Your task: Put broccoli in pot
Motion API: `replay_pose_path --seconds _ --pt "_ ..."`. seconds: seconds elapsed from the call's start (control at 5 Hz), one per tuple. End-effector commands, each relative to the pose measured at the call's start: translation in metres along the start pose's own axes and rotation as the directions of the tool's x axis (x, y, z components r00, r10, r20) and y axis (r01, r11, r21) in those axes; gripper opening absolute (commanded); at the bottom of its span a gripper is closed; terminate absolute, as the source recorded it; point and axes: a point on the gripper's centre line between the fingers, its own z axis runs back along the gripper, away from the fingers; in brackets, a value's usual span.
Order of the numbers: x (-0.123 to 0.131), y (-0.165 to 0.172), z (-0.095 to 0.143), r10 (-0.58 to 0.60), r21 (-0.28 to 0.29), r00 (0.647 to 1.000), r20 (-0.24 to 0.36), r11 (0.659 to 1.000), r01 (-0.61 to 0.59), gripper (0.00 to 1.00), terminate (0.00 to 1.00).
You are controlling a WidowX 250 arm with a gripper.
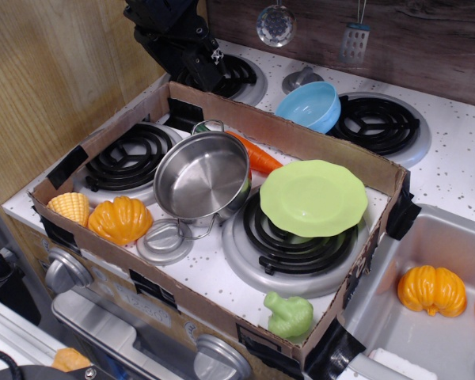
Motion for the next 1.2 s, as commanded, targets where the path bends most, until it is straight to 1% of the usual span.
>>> replay_pose_path --seconds 0.0,0.4,0.6,0.8,1.0 --pt "0.000 0.000 0.000 0.000 0.000 1.000 0.000 1.000 0.000 1.00 0.00" --pt "0.001 -0.032 0.009 0.036 0.040 0.999 -0.028 0.999 -0.035 1.00 0.00" --pt "-0.001 -0.058 0.020 0.084 0.082 0.995 -0.054 0.994 -0.079 1.00 0.00" --pt "-0.017 -0.085 0.018 0.175 0.110 0.983 -0.062 0.980 -0.167 1.00 0.00" --pt "-0.035 -0.107 0.011 0.264 0.120 0.960 -0.094 0.960 -0.252 1.00 0.00"
